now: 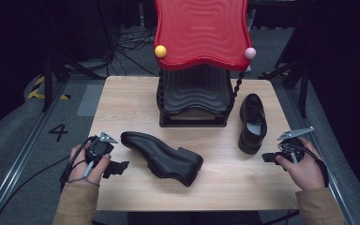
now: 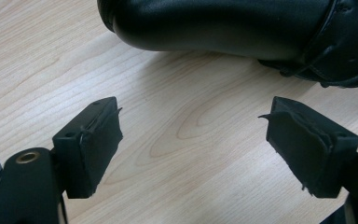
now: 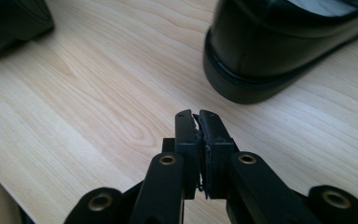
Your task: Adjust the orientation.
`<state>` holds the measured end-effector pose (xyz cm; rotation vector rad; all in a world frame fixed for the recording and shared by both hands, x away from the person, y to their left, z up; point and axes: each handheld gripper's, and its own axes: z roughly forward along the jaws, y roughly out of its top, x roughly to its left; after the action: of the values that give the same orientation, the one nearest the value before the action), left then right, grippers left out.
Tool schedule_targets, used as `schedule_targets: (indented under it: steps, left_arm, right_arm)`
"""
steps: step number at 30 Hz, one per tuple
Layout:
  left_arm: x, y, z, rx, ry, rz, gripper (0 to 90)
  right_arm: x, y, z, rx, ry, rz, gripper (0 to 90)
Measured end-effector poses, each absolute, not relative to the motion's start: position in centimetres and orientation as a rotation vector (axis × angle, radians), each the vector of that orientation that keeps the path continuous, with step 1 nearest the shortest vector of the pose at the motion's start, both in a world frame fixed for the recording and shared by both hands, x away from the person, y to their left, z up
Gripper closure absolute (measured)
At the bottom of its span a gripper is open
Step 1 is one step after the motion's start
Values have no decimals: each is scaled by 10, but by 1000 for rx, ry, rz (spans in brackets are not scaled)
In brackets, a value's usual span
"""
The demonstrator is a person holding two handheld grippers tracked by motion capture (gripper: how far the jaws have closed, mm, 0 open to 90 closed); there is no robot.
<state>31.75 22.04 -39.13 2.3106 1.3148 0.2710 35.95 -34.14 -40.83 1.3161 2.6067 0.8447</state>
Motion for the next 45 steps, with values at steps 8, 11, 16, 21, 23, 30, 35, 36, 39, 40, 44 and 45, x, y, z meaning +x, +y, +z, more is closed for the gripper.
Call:
schedule_targets:
  steps: [8,11,16,21,23,30,35,36,39,40,44,45]
  left_arm:
    - [313,217,-386,2322,1253,274,170]
    - [313,217,-386,2323,1245,270,170]
    - [312,216,-384,2321,1234,277,171]
    - [312,219,-384,2316,1243,280,172]
    - [311,219,-383,2312,1243,281,172]
    - [313,223,-384,2307,1244,268,173]
    - [313,223,-383,2299,1246,270,173]
    - [313,223,-383,2299,1245,269,173]
    - [313,223,-383,2303,1245,268,173]
    - [313,223,-383,2304,1245,269,173]
    - [315,223,-383,2303,1239,269,172]
    - [315,223,-383,2303,1239,267,172]
  right_arm:
    - [356,-335,-404,1289,2628,880,899]
    - [354,-331,-400,1275,2634,890,900]
    - [350,-318,-388,1206,2657,903,900]
    - [351,-305,-377,1152,2682,901,900]
    - [350,-297,-373,1118,2703,907,900]
    - [350,-265,-359,978,2779,894,900]
    - [354,-245,-354,909,2829,884,900]
    - [355,-240,-352,893,2838,879,900]
    - [358,-232,-348,859,2854,881,900]
    - [359,-229,-346,854,2854,889,900]
    - [366,-214,-344,805,2887,898,900]
    - [367,-208,-345,787,2900,892,900]
